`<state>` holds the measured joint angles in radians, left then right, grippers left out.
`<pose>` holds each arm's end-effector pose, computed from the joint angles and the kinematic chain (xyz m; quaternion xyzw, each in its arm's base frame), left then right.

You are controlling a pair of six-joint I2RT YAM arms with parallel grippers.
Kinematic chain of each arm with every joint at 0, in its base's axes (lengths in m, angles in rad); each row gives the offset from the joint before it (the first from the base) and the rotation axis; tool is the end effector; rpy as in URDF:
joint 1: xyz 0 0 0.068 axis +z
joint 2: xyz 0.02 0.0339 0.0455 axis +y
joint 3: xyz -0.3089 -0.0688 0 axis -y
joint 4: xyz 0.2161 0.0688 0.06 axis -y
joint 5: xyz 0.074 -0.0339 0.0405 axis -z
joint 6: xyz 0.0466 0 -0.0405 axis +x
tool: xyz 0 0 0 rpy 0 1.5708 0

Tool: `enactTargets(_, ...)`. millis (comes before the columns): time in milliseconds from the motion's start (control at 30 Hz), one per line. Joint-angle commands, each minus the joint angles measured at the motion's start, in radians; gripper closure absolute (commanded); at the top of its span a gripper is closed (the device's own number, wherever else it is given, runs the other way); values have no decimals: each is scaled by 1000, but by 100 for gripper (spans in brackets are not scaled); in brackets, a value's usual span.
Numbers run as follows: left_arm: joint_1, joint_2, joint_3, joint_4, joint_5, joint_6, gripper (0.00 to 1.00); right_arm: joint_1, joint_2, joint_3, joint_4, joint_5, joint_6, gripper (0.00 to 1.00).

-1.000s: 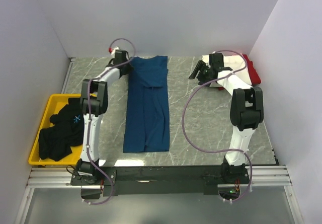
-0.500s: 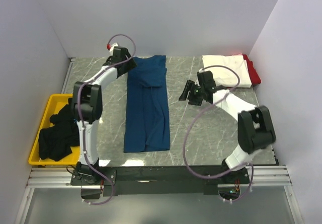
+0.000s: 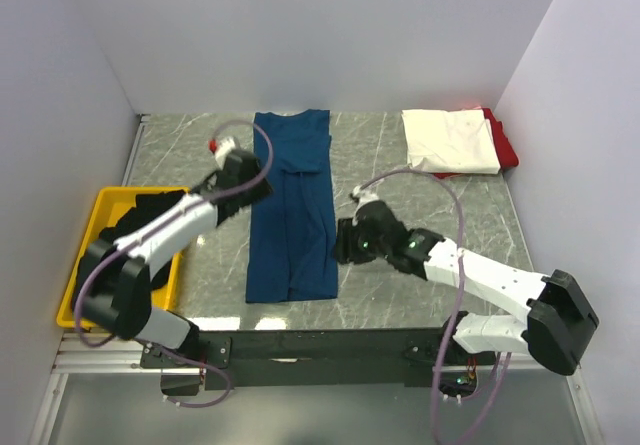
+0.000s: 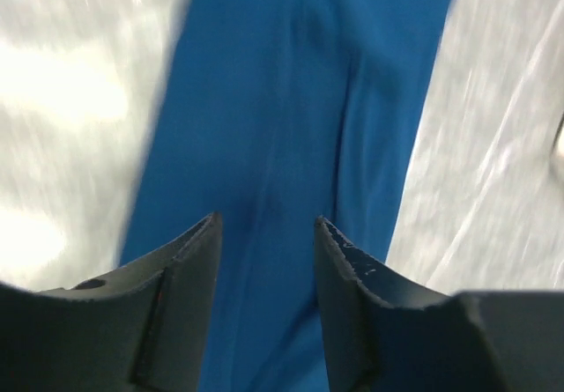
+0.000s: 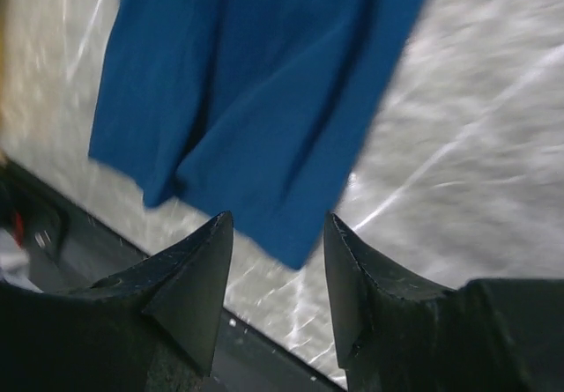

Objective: Fold and stack the t-shirts
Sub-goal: Fold the tshirt

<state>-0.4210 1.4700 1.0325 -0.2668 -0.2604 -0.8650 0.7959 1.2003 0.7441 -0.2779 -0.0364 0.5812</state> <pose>0.2794 -0.1120 0.3066 -0.2513 0.8658 -0.1553 0.4038 0.1514 0.1570 0.2793 -0.1052 0.9076 0.2709 0.3031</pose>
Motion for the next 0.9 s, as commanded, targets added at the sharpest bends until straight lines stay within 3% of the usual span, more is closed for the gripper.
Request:
enactTargets(0, -90, -134, -144, -5, -20, -106, 50, 126, -15, -17, 0, 167, 0, 48)
enactTargets(133, -231, -262, -279, 20, -16, -181, 56, 261, 44, -3, -17, 279, 2, 48)
enactTargets(333, -384, -290, -379, 9, -62, -265, 62, 391, 189, 43, -32, 368, 14, 48)
enactTargets(733, -481, -238, -382, 34, -74, -281, 61, 424, 272, 14, 45, 386, 2, 48)
enactTargets(867, -489, -212, -377, 34, -73, -282, 61, 425, 306, 17, 49, 386, -1, 55)
